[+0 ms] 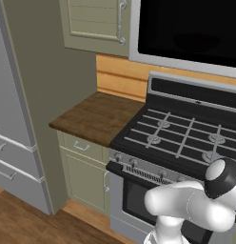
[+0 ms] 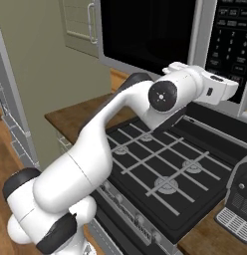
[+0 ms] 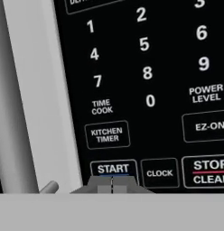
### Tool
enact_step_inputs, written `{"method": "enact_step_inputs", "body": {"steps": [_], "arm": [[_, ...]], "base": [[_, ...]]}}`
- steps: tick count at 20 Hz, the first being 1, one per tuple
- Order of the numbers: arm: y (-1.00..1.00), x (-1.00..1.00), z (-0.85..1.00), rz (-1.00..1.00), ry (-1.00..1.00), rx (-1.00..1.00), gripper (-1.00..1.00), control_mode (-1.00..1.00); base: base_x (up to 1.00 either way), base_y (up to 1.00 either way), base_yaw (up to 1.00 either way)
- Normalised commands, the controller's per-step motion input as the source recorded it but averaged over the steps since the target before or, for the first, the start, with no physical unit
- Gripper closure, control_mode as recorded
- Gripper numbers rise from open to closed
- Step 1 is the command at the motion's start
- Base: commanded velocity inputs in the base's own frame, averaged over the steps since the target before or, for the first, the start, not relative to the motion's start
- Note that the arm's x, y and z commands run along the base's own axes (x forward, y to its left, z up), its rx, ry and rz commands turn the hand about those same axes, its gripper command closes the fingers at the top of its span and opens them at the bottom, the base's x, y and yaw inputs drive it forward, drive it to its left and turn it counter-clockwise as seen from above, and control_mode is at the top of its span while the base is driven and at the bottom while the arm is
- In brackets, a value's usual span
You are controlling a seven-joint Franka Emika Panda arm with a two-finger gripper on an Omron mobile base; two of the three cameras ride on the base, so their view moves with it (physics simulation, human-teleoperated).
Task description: Pick the eggplant from the sink and place it in the bowl. Then pick the bowl and place it in the microwave. Then close the microwave door and press the start button.
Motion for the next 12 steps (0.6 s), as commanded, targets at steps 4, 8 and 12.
{"method": "enact_step_inputs", "body": {"steps": [4,8,12], "arm": [[0.0,0.09,-0.05,0.0,0.0,0.0,1.0,-1.0],[0.0,0.39,-0.11,0.0,0.0,0.0,1.0,-1.0],[-0.15,0.65,-0.01,0.0,0.0,0.01,1.0,-1.0]], "base": [[0.0,0.0,0.0],[0.0,0.0,0.0],[0.0,0.0,0.0]]}}
